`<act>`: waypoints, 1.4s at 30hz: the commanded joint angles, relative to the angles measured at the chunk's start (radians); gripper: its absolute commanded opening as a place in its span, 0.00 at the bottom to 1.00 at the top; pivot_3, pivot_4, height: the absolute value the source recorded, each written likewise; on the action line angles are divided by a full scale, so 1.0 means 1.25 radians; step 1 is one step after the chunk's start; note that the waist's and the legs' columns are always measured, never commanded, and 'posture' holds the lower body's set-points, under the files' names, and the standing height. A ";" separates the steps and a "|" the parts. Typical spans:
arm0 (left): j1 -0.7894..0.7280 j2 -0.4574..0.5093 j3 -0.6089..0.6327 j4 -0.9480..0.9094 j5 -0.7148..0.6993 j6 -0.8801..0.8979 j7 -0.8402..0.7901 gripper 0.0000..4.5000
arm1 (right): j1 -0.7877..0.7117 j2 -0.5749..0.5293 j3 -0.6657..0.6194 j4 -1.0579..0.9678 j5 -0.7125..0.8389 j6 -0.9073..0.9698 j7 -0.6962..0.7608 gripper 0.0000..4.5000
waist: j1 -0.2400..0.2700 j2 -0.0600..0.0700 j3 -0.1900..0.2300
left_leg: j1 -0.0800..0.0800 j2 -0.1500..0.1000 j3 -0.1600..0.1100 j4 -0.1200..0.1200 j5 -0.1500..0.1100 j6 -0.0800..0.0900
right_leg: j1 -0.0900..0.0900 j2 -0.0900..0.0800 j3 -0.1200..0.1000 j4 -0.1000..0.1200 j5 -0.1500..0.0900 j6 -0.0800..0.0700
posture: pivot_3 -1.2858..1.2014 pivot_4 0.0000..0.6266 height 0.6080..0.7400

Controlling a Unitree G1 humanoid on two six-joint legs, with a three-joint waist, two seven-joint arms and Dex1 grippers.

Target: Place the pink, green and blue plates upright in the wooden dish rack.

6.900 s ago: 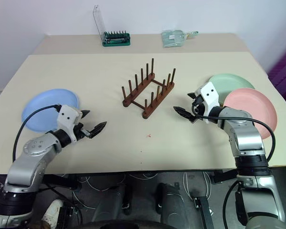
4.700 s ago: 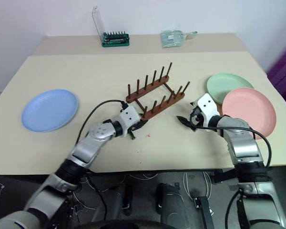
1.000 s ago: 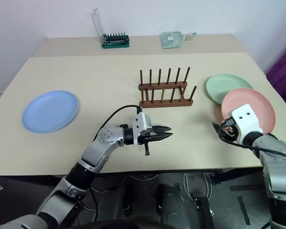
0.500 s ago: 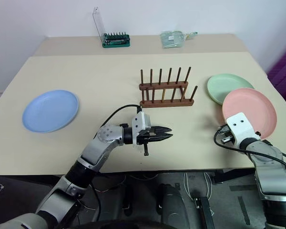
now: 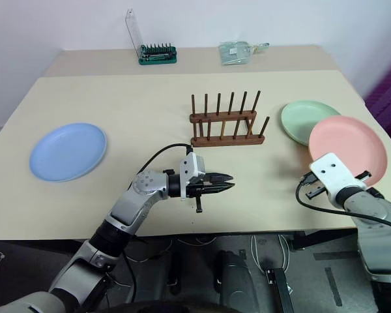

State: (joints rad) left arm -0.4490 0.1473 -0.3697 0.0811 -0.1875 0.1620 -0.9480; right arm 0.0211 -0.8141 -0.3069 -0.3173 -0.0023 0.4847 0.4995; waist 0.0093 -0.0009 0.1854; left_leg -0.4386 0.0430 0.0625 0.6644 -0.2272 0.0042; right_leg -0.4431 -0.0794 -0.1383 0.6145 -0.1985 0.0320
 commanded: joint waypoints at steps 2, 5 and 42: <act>-0.026 -0.006 0.035 -0.004 -0.015 -0.013 0.021 0.15 | -0.188 -0.016 -0.051 -0.090 0.177 0.042 0.087 0.01 | 0.000 0.000 0.000 | 0.000 0.000 -0.001 0.000 0.000 0.000 | 0.000 0.001 0.000 0.000 0.000 0.000 | 0.52 0.24 0.92; -0.030 -0.001 0.053 -0.002 -0.018 -0.010 0.034 0.15 | -0.362 0.015 -0.046 -0.065 0.345 0.143 0.139 0.01 | 0.002 0.000 0.000 | 0.000 0.000 -0.002 0.000 0.000 0.000 | 0.000 0.001 0.000 0.001 0.000 0.000 | 0.52 0.24 0.92; 0.015 0.049 0.111 -0.090 -0.045 0.051 0.099 0.15 | -0.834 0.111 -0.057 0.756 0.589 0.307 0.316 0.76 | 0.003 0.001 0.000 | -0.002 -0.001 0.004 0.002 0.000 0.001 | -0.002 -0.001 0.000 0.005 0.003 0.003 | 0.52 0.24 0.92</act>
State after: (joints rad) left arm -0.4268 0.2130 -0.2321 -0.0020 -0.2310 0.2334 -0.8244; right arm -0.9840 -0.6669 -0.3462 0.6508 0.7287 0.8981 0.8890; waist 0.0132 -0.0002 0.1857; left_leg -0.4412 0.0418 0.0674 0.6664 -0.2269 0.0055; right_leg -0.4459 -0.0810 -0.1382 0.6206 -0.1944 0.0363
